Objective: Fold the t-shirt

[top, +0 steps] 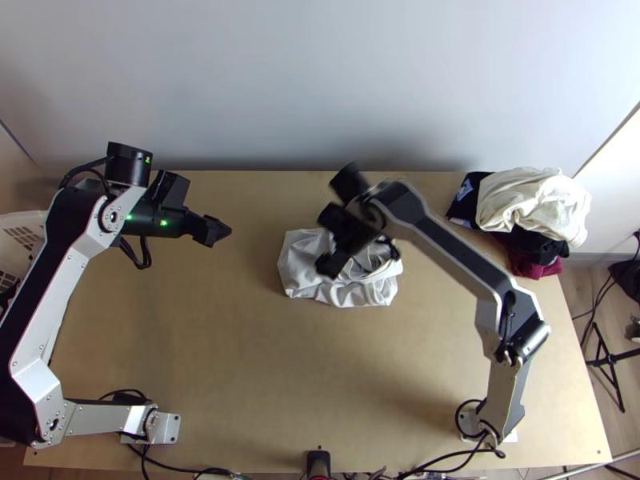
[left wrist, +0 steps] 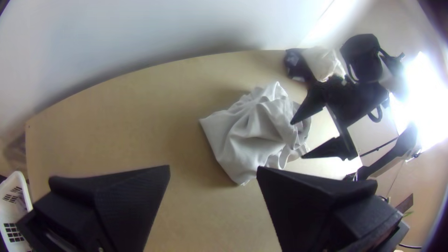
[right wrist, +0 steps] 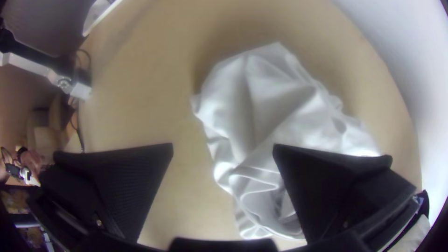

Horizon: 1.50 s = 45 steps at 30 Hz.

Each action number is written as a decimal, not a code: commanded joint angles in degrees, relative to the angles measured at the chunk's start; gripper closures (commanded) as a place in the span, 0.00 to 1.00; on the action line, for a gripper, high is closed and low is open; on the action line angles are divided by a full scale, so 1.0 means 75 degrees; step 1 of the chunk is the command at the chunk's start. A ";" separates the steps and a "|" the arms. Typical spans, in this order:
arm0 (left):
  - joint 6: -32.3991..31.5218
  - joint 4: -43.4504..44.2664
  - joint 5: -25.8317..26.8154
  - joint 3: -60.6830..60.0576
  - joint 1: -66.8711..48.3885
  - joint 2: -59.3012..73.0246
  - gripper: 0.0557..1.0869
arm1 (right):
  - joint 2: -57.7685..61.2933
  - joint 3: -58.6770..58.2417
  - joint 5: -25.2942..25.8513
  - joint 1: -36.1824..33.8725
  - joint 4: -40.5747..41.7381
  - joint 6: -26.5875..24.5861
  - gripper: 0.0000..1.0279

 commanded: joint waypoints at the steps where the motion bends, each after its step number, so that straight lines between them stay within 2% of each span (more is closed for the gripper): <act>1: 0.0006 0.0000 -0.0006 -0.0130 0.0088 -0.0127 0.12 | 0.0333 -0.0754 -0.0022 0.0627 0.0088 0.0048 0.03; 6: 0.0017 -0.0036 -0.0006 -0.0142 0.0159 -0.0198 0.12 | 0.0321 -0.1258 -0.0010 0.0417 0.0334 0.0036 0.03; 14: -0.0006 -0.0036 -0.0006 -0.0165 0.0124 -0.0198 0.12 | 0.0450 -0.0695 0.0447 -0.0919 0.0580 -0.0011 0.03; 24: -0.0030 -0.0036 0.0005 -0.0189 0.0100 -0.0221 0.12 | 0.0966 -0.0308 0.0470 -0.2373 0.0580 -0.0327 0.03; 29: -0.0041 -0.0036 -0.0006 -0.0294 0.0100 -0.0315 0.12 | 0.1142 -0.0308 0.0552 -0.2806 0.0662 -0.0315 0.03; 39: -0.0030 -0.0012 -0.0006 -0.0341 0.0112 -0.0397 0.12 | 0.0532 -0.0531 0.0670 -0.3310 0.0697 -0.0175 0.03; 45: -0.0053 0.0046 0.0005 -0.0341 0.0018 -0.0362 0.12 | -0.0300 -0.0601 0.0658 -0.2923 0.0474 0.0013 0.03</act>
